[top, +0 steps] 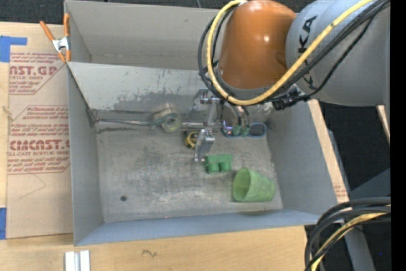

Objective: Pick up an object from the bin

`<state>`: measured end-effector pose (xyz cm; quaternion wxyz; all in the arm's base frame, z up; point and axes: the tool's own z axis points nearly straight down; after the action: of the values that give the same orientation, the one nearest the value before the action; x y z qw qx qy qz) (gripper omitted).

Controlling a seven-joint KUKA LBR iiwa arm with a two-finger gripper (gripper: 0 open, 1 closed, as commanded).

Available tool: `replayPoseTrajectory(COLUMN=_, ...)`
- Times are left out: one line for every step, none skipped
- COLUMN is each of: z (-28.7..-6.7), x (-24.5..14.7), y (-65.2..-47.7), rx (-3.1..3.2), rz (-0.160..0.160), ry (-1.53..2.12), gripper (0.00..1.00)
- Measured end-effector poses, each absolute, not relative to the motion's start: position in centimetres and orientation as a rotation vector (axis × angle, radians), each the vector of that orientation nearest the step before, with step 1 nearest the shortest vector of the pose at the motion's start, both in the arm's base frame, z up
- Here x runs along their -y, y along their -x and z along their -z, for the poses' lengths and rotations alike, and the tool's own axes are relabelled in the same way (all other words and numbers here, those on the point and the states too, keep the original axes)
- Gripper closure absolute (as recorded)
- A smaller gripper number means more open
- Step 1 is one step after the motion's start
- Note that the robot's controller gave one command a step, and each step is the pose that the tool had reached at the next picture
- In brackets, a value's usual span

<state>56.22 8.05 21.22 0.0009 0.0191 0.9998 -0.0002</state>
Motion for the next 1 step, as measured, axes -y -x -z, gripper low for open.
replayPoseTrajectory(z=-8.48, x=-2.12, y=-58.32, rx=-3.119, rz=-0.006, ry=0.208, gripper=0.00)
